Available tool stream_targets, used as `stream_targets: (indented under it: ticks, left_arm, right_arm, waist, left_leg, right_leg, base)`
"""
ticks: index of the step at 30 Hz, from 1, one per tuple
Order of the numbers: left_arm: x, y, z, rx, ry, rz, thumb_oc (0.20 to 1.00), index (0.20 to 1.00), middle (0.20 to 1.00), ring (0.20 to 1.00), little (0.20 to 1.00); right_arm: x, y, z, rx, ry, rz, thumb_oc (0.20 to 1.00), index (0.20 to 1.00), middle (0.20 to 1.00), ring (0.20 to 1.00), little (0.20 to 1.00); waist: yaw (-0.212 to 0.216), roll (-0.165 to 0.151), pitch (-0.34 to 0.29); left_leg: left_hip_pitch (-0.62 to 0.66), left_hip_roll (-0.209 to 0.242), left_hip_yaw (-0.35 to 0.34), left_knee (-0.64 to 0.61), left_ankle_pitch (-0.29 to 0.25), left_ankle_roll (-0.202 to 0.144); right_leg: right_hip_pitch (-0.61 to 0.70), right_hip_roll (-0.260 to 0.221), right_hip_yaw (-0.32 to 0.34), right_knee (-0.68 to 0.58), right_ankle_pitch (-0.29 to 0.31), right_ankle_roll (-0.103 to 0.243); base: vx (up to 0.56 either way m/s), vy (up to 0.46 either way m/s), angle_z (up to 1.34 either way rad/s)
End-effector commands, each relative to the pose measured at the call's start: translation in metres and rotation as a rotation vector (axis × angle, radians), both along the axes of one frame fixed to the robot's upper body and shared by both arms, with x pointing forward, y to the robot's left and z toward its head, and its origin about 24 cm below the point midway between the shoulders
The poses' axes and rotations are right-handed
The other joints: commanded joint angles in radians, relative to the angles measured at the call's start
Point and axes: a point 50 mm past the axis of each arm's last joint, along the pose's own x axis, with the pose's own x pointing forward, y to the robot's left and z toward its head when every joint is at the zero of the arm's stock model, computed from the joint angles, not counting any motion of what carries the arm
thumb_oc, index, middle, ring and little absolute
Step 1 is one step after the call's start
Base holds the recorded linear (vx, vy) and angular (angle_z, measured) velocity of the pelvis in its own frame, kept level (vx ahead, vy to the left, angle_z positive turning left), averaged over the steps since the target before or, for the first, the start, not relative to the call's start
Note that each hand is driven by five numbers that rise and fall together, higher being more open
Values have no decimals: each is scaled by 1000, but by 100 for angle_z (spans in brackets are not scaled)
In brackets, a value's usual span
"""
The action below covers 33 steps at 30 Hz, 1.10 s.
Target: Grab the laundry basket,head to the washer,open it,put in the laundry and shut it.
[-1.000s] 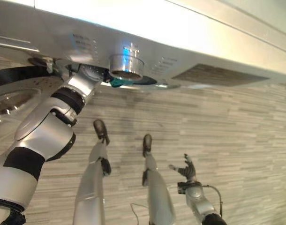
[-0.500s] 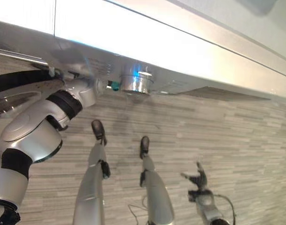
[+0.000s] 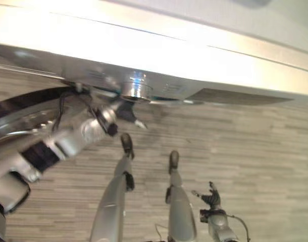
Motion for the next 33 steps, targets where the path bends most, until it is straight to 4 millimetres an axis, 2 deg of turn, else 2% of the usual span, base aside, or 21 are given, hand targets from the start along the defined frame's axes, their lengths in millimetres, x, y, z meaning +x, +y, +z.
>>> stream_targets:
  ticks: [1, 3, 4, 5, 6, 7, 9, 12, 15, 18, 19, 20, 22, 23, 24, 26, 28, 29, 30, 32, 33]
  left_arm:
    - [-3, -1, 18, -139, -77, -42, 1000, 1000, 1000, 1000, 1000]
    - [-14, 10, -10, -211, -9, 17, 1000, 1000, 1000, 1000, 1000]
    - [-24, 19, -34, -241, 60, 62, 1000, 1000, 1000, 1000, 1000]
    - [-25, 20, -34, -242, 61, 64, 1000, 1000, 1000, 1000, 1000]
    - [-32, 28, -50, -270, 132, 99, 1000, 1000, 1000, 1000, 1000]
    - [-43, 41, -78, -284, 249, 168, 1000, 1000, 1000, 1000, 1000]
    - [-55, 65, -109, -249, 361, 295, 1000, 1000, 1000, 1000, 1000]
    - [-63, 81, -125, -236, 422, 371, 1000, 1000, 1000, 1000, 1000]
    - [-66, 93, -130, -218, 440, 427, 1000, 1000, 1000, 1000, 1000]
    - [-70, 115, -142, -255, 484, 553, 1000, 1000, 1000, 1000, 1000]
    - [-70, 115, -142, -255, 484, 553, 1000, 1000, 1000, 1000, 1000]
    - [-73, 129, -140, -293, 476, 618, 1000, 1000, 1000, 1000, 1000]
    - [-84, 150, -137, -340, 461, 702, 1000, 1000, 1000, 1000, 1000]
    - [-91, 168, -137, -353, 441, 786, 1000, 1000, 1000, 1000, 1000]
    - [-94, 178, -137, -338, 426, 830, 1000, 1000, 1000, 1000, 1000]
    - [-95, 186, -138, -304, 410, 876, 1000, 1000, 1000, 1000, 1000]
    - [-94, 207, -137, -303, 363, 997, 1000, 1000, 1000, 1000, 1000]
    - [-93, 216, -136, -302, 345, 1047, 1000, 1000, 1000, 1000, 1000]
    - [-92, 216, -136, -302, 344, 1047, 1000, 1000, 1000, 1000, 1000]
    - [-85, 243, -124, -230, 281, 1162, 1000, 1000, 1000, 1000, 1000]
    - [-84, 243, -124, -230, 280, 1161, 1000, 1000, 1000, 1000, 1000]
  right_arm:
    - [-13, -15, -5, -3, 37, -80, 1000, 1000, 1000, 1000, 1000]
    - [-14, -16, -7, -5, 49, -77, 1000, 1000, 1000, 1000, 1000]
    - [-14, -18, -7, 3, 48, -110, 1000, 1000, 1000, 1000, 1000]
    - [-14, -18, -8, 2, 49, -108, 1000, 1000, 1000, 1000, 1000]
    - [-16, -21, -9, 7, 56, -129, 1000, 1000, 1000, 1000, 1000]
    - [-19, -24, -11, 9, 80, -154, 1000, 1000, 1000, 1000, 1000]
    - [-20, -28, -13, -6, 111, -165, 1000, 1000, 1000, 1000, 1000]
    - [-20, -33, -13, -38, 136, -132, 1000, 1000, 1000, 1000, 1000]
    - [-30, -55, -12, -91, 179, -157, 1000, 1000, 1000, 1000, 1000]
    - [-40, -59, -12, -99, 194, -149, 1000, 1000, 1000, 1000, 1000]
    - [-40, -59, -12, -99, 194, -149, 1000, 1000, 1000, 1000, 1000]
    - [-46, -65, -14, -114, 223, -170, 1000, 1000, 1000, 1000, 1000]
    - [-56, -74, -17, -135, 287, -183, 1000, 1000, 1000, 1000, 1000]
    - [-68, -79, -20, -155, 349, -184, 1000, 1000, 1000, 1000, 1000]
    - [-71, -79, -22, -157, 371, -171, 1000, 1000, 1000, 1000, 1000]
    - [-75, -79, -24, -160, 397, -157, 1000, 1000, 1000, 1000, 1000]
    - [-89, -77, -29, -154, 449, -130, 1000, 1000, 1000, 1000, 1000]
    - [-92, -75, -30, -149, 464, -113, 1000, 1000, 1000, 1000, 1000]
    - [-92, -75, -30, -149, 464, -113, 1000, 1000, 1000, 1000, 1000]
    - [-93, -67, -34, -144, 483, -43, 1000, 1000, 1000, 1000, 1000]
    - [-93, -67, -34, -144, 483, -44, 1000, 1000, 1000, 1000, 1000]
  waist:
    - [17, -28, 35]
    - [31, -27, 41]
    - [61, -19, 47]
    - [58, -18, 49]
    - [76, -10, 53]
    - [106, 5, 53]
    - [130, 26, 35]
    - [141, 38, 11]
    - [148, 62, -16]
    - [130, 74, -53]
    - [130, 74, -53]
    - [125, 74, -74]
    - [125, 60, -104]
    - [130, 70, -139]
    - [127, 80, -154]
    - [124, 88, -171]
    - [104, 117, -231]
    - [100, 123, -246]
    - [102, 122, -244]
    - [83, 123, -272]
    - [84, 122, -271]
  left_leg:
    - [56, 43, -45, 47, -157, -71]
    - [75, 47, -62, 51, -151, -76]
    - [98, 54, -80, 55, -138, -82]
    - [102, 54, -81, 54, -138, -83]
    - [125, 58, -96, 50, -123, -88]
    - [163, 64, -122, 31, -91, -94]
    - [232, 74, -158, -48, -10, -114]
    - [274, 78, -161, -104, 32, -131]
    - [302, 84, -134, -102, 51, -153]
    - [318, 116, -38, -36, 56, -166]
    - [318, 116, -38, -36, 56, -166]
    - [348, 154, -23, 22, 33, -169]
    - [409, 189, -107, 75, -31, -161]
    - [477, 231, -206, 56, -12, -171]
    - [511, 245, -226, 15, 3, -172]
    - [548, 252, -223, -18, 24, -183]
    - [633, 249, -138, -97, 11, -192]
    - [661, 241, -129, -126, 0, -193]
    - [665, 241, -127, -128, 1, -193]
    - [702, 225, -96, -154, -33, -197]
    - [703, 225, -95, -154, -34, -197]
  right_leg:
    - [-80, 17, -20, 228, -116, -72]
    - [-61, 23, -33, 257, -142, -84]
    - [-35, 28, -54, 289, -174, -99]
    - [-31, 28, -56, 290, -176, -100]
    - [-8, 33, -74, 314, -202, -115]
    - [27, 48, -99, 338, -241, -139]
    - [99, 83, -127, 323, -276, -169]
    - [157, 106, -139, 288, -282, -179]
    - [235, 113, -180, 243, -285, -191]
    - [307, 98, -224, 206, -275, -196]
    - [307, 98, -224, 206, -275, -196]
    - [338, 71, -239, 200, -263, -196]
    - [368, 34, -220, 185, -236, -179]
    - [392, 11, -191, 171, -219, -154]
    - [402, 14, -178, 162, -214, -144]
    - [428, 13, -172, 143, -197, -129]
    - [461, -4, -188, 100, -138, -97]
    - [477, -9, -181, 87, -131, -89]
    - [479, -10, -180, 86, -130, -89]
    - [498, -24, -174, 67, -108, -67]
    - [499, -25, -173, 66, -108, -66]
  base:
    - [-69, -88, 20]
    - [-93, -131, 32]
    - [-94, -124, 30]
    - [-82, -145, 33]
    - [-64, -146, 31]
    - [-99, -200, 47]
    - [-110, -168, 52]
    - [-87, -89, 40]
    - [-106, -64, 53]
    - [-70, 40, 101]
    - [-21, 83, 44]
    - [-5, 131, 16]
    - [107, 247, -11]
    - [216, 299, -17]
    - [172, 229, -7]
    - [114, 147, -6]
    - [196, 324, 6]
    - [149, 235, 19]
    - [197, 159, 1]
    - [158, 152, -10]
    - [78, 98, -22]
